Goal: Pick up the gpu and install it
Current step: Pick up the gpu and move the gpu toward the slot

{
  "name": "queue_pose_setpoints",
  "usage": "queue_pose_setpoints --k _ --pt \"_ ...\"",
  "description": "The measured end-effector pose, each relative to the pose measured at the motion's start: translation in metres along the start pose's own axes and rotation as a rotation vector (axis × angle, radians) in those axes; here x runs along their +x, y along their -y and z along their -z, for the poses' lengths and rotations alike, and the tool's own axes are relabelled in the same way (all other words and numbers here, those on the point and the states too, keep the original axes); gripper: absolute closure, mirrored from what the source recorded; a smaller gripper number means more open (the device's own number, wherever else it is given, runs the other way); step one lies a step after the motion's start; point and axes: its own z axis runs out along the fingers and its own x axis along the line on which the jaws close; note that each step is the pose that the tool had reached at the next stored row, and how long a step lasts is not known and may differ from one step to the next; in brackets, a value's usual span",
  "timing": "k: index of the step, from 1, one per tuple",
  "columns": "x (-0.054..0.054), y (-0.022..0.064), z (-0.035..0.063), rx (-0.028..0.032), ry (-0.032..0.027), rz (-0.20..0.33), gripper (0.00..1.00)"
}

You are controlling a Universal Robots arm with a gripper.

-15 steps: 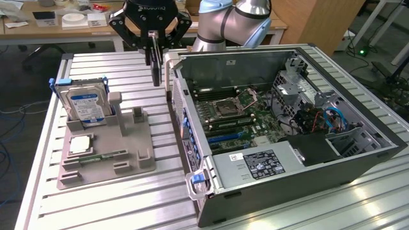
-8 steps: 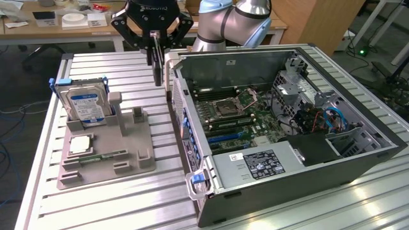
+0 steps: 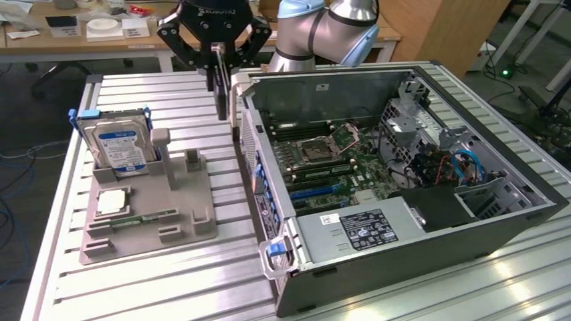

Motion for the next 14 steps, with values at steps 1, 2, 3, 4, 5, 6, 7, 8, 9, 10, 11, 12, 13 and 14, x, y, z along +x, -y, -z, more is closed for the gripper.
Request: queue_pose_setpoints --k 1,2,3,4,5,6,7,8,9,10,11,12,13,14 --pt "-0.0004 0.0000 0.0000 0.0000 0.0000 0.000 0.72" --pt "-0.0007 0.0000 0.0000 0.0000 0.0000 0.000 0.72" --pt "-0.0010 0.0000 0.0000 0.0000 0.0000 0.000 0.72" --pt "-0.0014 0.0000 -0.0001 0.0000 0.0000 0.000 0.72" --pt "-0.0017 -0.0001 0.0000 0.0000 -0.0001 0.000 0.72" --pt "-0.0020 -0.0001 0.0000 0.0000 -0.0001 0.000 0.72" --pt "-0.0024 0.0000 -0.0001 0.0000 0.0001 0.000 0.72" --pt "-0.0028 -0.0001 0.0000 0.0000 -0.0001 0.000 0.72" --pt "-0.0030 -0.0001 0.0000 0.0000 0.0000 0.000 0.72" --pt "-0.0035 -0.0001 -0.0001 0.0000 -0.0001 0.000 0.72" --pt "-0.0039 -0.0001 -0.0001 0.0000 0.0000 0.000 0.72" --pt "-0.0042 -0.0001 -0.0001 0.0000 0.0000 0.000 0.72" --pt "-0.0045 -0.0001 0.0000 0.0000 -0.0001 0.000 0.72" --pt "-0.0047 -0.0001 -0.0001 0.0000 -0.0001 0.000 0.72"
